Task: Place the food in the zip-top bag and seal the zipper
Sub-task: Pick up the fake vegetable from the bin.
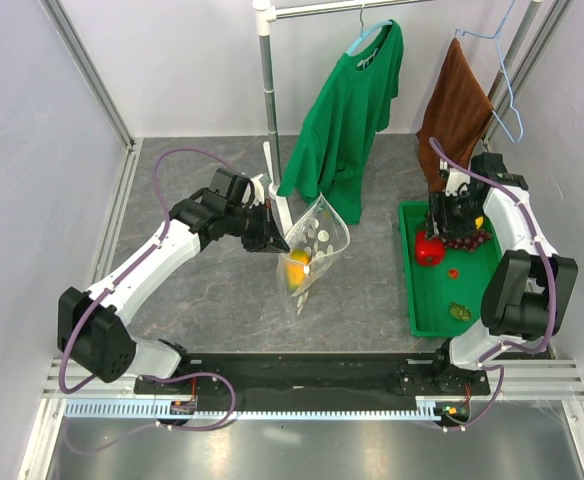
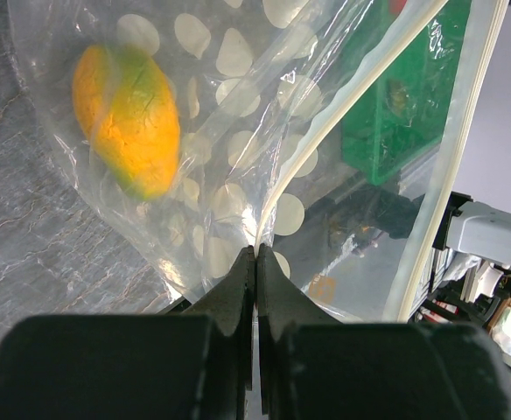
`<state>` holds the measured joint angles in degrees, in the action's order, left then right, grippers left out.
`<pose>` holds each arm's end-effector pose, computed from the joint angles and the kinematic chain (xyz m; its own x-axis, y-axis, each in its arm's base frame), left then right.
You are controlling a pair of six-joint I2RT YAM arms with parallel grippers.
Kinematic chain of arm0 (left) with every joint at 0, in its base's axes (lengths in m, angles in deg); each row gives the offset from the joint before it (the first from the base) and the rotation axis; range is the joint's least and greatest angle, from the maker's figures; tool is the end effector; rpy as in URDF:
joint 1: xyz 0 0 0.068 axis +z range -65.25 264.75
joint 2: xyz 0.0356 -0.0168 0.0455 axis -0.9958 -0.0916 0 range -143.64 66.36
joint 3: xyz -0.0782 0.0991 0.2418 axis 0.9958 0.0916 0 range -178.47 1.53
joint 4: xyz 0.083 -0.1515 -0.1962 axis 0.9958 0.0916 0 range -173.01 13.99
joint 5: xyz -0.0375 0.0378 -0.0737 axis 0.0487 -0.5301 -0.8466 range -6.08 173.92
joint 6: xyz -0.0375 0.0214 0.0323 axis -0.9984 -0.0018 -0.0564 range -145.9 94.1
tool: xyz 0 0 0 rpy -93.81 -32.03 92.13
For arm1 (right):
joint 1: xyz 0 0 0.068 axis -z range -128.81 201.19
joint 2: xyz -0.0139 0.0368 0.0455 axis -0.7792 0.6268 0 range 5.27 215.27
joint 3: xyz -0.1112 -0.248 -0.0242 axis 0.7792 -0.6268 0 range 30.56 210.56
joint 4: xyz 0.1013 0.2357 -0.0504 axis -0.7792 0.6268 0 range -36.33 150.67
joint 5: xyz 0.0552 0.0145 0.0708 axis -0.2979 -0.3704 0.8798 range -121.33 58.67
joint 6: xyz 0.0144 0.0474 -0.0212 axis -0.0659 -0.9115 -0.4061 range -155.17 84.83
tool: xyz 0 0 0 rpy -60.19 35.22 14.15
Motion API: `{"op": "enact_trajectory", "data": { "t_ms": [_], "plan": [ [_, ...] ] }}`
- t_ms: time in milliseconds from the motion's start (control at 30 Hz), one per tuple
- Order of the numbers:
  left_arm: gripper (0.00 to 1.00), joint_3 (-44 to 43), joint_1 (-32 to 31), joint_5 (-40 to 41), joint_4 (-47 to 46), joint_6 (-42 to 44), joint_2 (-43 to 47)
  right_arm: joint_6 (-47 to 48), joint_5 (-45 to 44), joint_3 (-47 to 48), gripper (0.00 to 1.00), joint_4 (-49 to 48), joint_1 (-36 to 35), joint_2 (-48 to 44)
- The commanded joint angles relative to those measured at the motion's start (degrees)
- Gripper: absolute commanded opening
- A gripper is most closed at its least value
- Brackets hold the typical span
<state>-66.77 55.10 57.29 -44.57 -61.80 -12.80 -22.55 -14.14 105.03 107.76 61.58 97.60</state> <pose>0.2452 -0.1579 0.3053 -0.9419 -0.0671 -0.3290 0.1776 0.7320 -0.6577 0.3125 -0.0467 0.2566 -0.9305 -0.0416 -0.3639 -0.1241 0.9706 0.2064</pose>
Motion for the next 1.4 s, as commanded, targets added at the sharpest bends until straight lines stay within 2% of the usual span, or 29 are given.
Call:
{"op": "enact_trajectory", "data": {
  "t_ms": [0,167,267,333,667,933,1033,1167,1333,1367],
  "plan": [
    [0.02,-0.6,0.2,-0.5,-1.3,1.0,0.0,2.0,1.3,0.8,0.77,2.7,0.3,-0.9],
    [0.02,-0.6,0.2,-0.4,-1.4,1.2,0.2,-0.4,0.3,-1.5,0.8,-0.6,0.2,-0.4],
    [0.02,-0.5,0.2,-0.3,-1.3,1.2,0.2,-1.8,-3.0,-2.9,0.88,-2.7,0.2,0.5],
    [0.02,-0.4,0.2,-0.3,-1.4,1.3,0.1,-2.4,-3.3,-3.3,0.98,-3.0,0.2,1.8],
    [0.02,-0.1,0.8,-1.0,-1.3,0.5,-0.8,-2.2,-6.8,-8.1,0.98,-8.6,-4.3,2.0],
    [0.02,-0.4,1.1,-1.8,-1.3,0.2,-1.7,4.0,-11.7,-10.0,0.98,-13.0,-6.0,2.7],
    [0.02,-0.1,1.2,-1.8,-1.4,0.2,-1.6,4.1,-11.5,-10.3,0.92,-13.0,-6.0,1.7],
    [0.02,-0.1,1.2,-1.6,-1.3,0.6,-1.4,3.9,-10.6,-9.1,0.75,-10.6,-6.0,-0.1],
    [0.02,0.1,1.4,-1.7,-1.2,0.7,-1.1,2.6,-5.7,-3.1,0.56,-3.0,-5.5,-6.1],
    [0.02,0.1,1.4,-1.6,-1.2,0.7,-1.0,2.1,-4.5,-1.8,0.55,-0.3,-5.4,-7.5]
  ]
}}
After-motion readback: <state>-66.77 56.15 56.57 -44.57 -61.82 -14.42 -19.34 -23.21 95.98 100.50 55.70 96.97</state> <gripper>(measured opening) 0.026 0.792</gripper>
